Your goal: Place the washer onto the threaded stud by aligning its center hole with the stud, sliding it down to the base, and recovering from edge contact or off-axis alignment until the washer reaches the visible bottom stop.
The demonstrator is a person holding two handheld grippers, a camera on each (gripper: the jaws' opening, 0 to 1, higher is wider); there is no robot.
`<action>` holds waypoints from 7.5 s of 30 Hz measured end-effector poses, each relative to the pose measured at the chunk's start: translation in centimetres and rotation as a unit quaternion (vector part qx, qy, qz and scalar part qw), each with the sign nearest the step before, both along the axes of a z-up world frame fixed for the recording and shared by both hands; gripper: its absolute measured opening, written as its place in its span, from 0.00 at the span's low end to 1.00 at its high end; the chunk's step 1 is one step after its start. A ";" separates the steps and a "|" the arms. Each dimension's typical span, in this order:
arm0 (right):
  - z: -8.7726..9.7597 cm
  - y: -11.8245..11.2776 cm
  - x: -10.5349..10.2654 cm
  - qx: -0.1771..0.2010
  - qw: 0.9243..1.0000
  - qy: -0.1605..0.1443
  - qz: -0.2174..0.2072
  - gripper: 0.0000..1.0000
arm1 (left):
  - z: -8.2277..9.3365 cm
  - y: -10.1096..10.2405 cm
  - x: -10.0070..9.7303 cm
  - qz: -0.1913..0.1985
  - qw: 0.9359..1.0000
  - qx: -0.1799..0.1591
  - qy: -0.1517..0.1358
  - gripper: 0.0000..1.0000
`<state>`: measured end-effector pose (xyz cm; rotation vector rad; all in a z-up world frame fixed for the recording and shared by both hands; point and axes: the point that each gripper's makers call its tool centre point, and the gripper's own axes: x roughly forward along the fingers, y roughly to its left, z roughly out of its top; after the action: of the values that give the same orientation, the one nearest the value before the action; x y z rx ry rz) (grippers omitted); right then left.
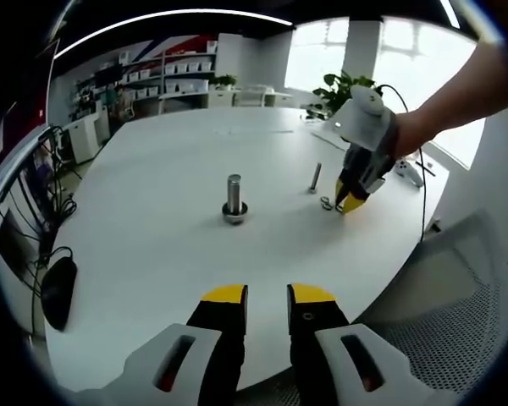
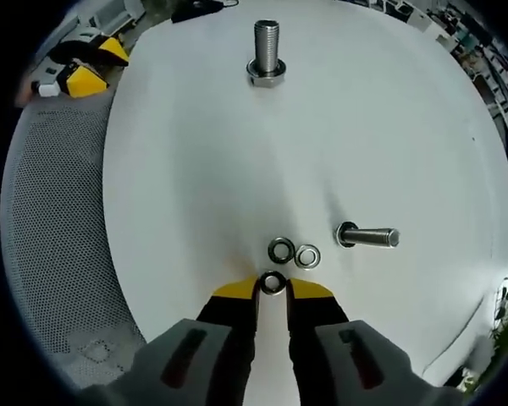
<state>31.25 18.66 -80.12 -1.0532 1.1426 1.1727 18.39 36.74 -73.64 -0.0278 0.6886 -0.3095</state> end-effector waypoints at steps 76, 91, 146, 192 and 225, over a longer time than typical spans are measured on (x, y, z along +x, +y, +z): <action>7.4 2.8 5.5 0.116 0.987 -0.084 -0.074 0.13 | -0.2 -0.4 -0.1 -0.007 1.000 -0.006 0.006 0.20; 6.2 2.8 5.7 0.087 0.990 -0.089 -0.058 0.13 | 0.1 -0.5 -0.1 -0.010 1.000 -0.011 0.001 0.20; 0.3 1.7 6.1 0.041 0.995 -0.033 -0.079 0.18 | -0.4 -1.1 -0.3 -0.023 1.000 -0.015 0.012 0.22; 2.5 -0.1 5.7 0.066 0.993 -0.049 -0.090 0.23 | -0.4 -1.0 -0.3 -0.020 1.000 -0.012 0.013 0.21; 0.2 -0.3 5.0 0.055 0.990 -0.042 -0.120 0.22 | -0.5 -0.9 -0.3 -0.019 1.000 -0.009 0.015 0.20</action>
<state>36.22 18.33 -79.88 -0.8480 1.0921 0.9800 18.07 35.87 -74.12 -0.0373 0.7171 -0.3524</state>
